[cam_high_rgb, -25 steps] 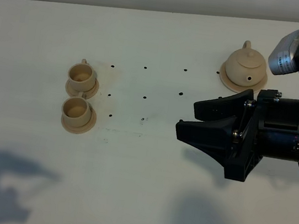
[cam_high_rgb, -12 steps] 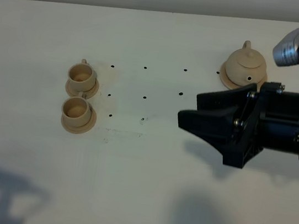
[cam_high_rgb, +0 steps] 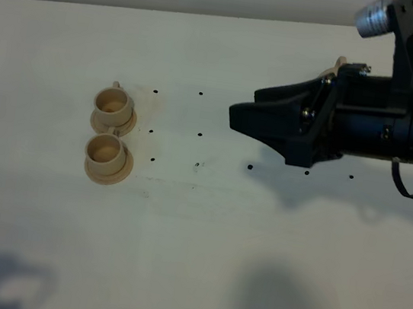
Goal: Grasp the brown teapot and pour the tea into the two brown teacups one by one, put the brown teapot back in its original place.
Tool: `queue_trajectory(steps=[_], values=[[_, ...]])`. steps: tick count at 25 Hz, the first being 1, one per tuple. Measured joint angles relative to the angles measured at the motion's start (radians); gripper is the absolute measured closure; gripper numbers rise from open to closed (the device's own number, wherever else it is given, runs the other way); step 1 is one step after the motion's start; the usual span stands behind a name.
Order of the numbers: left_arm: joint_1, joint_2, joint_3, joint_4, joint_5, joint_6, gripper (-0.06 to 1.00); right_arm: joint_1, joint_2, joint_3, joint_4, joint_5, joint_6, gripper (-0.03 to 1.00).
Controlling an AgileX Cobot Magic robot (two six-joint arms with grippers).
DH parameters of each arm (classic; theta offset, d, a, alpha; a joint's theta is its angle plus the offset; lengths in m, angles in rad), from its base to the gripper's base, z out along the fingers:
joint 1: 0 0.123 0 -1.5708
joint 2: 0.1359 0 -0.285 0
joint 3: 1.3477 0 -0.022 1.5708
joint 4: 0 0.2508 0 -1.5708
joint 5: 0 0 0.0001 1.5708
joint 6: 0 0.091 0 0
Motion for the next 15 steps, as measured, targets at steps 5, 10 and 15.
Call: queue_trajectory(steps=[5, 10, 15], values=[[0.011, -0.047, 0.0, 0.0, 0.001, 0.0, 0.39, 0.0, 0.074, -0.071, -0.007, 0.003, 0.033, 0.48], [0.011, -0.05, 0.0, 0.0, 0.001, 0.0, 0.39, 0.0, 0.136, -0.165, -0.042, 0.003, 0.09, 0.48], [0.011, -0.049, 0.0, 0.0, 0.001, 0.0, 0.39, 0.0, 0.227, -0.328, -0.158, -0.011, 0.23, 0.48]])
